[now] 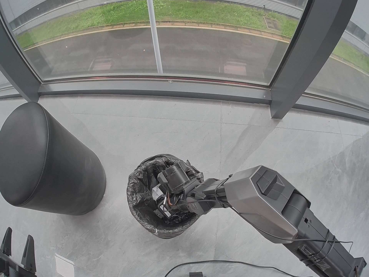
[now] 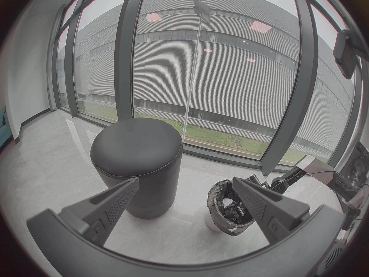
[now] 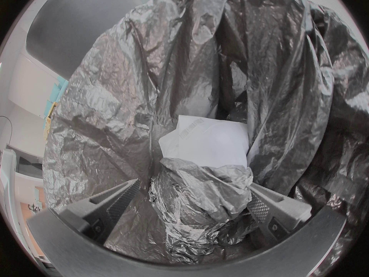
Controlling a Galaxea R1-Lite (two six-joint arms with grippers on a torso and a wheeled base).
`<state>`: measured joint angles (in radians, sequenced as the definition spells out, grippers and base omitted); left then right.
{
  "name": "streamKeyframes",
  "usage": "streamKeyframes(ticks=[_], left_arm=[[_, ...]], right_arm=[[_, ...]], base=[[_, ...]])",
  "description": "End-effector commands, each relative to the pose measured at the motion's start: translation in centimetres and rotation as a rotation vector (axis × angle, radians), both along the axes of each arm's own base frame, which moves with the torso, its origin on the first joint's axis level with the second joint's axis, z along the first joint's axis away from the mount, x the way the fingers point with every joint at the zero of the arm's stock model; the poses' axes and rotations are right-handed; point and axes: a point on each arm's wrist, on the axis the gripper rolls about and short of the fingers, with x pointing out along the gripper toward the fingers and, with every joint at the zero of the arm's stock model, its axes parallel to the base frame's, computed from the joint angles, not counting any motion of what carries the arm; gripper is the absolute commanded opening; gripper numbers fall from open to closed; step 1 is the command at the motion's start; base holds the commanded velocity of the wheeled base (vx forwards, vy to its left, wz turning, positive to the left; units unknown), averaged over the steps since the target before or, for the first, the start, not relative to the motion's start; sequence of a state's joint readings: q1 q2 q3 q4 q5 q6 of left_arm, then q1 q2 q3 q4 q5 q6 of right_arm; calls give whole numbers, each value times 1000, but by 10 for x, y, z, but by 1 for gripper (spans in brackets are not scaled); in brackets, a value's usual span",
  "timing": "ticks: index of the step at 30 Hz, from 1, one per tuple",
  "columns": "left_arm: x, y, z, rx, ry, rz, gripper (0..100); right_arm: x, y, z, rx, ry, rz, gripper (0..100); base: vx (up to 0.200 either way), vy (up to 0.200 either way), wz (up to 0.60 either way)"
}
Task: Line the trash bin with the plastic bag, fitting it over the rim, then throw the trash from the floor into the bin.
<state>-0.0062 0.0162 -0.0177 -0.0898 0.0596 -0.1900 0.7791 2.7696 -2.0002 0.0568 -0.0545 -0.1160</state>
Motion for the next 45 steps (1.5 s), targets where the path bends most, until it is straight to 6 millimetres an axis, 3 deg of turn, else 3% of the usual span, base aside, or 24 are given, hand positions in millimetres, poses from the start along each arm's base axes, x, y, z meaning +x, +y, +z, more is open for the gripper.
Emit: streamKeyframes(ticks=[1,11,19,30,37,45], left_arm=[[0,0,-5,0,1,0,100],[0,0,-5,0,1,0,100],[0,0,-5,0,1,0,100],[0,0,-5,-12,-1,-1,100],[0,0,-5,-14,-2,-1,100],[0,0,-5,-12,0,-1,100]], right_arm=[[-1,1,-3,-2,1,2,100],[-7,6,64,50,-100,33,100],[-19,16,78,55,-131,63,100],[-40,31,64,14,-81,116,100],[-25,20,29,-22,-30,57,100],[-23,16,-11,-66,26,39,100]], base=[[0,0,0],[0,0,0],[0,0,0],[0,0,0],[0,0,0],[0,0,0]])
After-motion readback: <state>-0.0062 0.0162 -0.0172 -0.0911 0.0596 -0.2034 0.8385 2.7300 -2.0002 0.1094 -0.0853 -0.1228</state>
